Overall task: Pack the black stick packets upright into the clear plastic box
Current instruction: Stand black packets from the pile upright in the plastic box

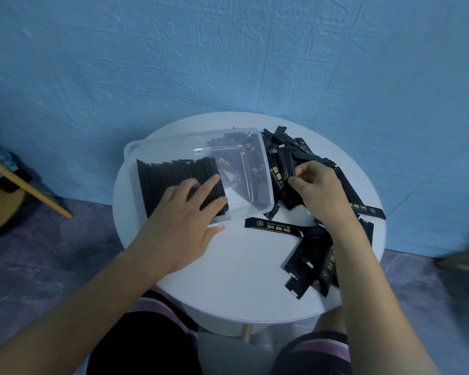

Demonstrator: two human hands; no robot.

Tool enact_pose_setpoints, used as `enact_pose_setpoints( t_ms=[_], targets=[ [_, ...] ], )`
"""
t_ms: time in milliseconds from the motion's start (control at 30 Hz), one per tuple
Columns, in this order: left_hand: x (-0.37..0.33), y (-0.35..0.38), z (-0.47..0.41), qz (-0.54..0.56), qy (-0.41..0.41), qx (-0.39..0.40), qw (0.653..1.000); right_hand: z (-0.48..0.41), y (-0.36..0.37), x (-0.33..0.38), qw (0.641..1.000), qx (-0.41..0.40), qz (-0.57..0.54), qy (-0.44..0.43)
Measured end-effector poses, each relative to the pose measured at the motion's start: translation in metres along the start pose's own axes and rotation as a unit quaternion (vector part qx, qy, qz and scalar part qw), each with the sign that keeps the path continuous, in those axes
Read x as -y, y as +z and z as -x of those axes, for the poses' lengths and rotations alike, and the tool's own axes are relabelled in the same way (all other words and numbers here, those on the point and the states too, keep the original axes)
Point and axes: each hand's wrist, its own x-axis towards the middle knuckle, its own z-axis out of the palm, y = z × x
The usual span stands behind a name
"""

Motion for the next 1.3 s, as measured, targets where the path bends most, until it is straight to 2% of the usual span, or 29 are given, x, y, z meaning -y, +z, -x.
enact_pose_setpoints(
  t_ms=[200,433,600,767,867,933,1000,1133,1300],
  targets=[
    [0.000,0.001,0.001,-0.002,0.001,-0.004,1.000,0.002,0.003,-0.002,0.999,0.011,-0.031,0.015],
    [0.000,0.001,0.000,-0.002,-0.002,-0.003,1.000,0.002,0.007,-0.005,1.000,0.010,0.015,0.026],
    [-0.001,0.001,0.000,0.000,-0.003,-0.004,1.000,0.002,0.005,-0.002,1.000,-0.010,-0.005,0.021],
    [-0.001,0.002,0.000,-0.003,-0.004,-0.003,1.000,0.012,-0.015,0.029,0.984,-0.117,-0.120,-0.056],
    [-0.001,0.002,0.000,-0.008,-0.007,0.002,1.000,0.032,-0.009,0.064,0.969,-0.093,-0.194,-0.125],
    [-0.002,0.001,-0.001,-0.010,-0.011,0.004,1.000,0.042,0.012,0.076,0.974,-0.055,-0.156,-0.154],
    [-0.003,0.000,0.000,-0.015,-0.012,0.004,1.000,0.047,0.039,0.078,0.984,-0.045,-0.058,-0.164],
    [-0.004,0.002,0.002,-0.008,-0.015,0.001,1.000,0.049,0.078,0.072,0.962,-0.105,0.131,-0.213],
    [-0.005,0.001,0.002,-0.006,-0.015,0.005,1.000,0.043,0.090,0.073,0.956,-0.070,0.233,-0.166]
  ],
)
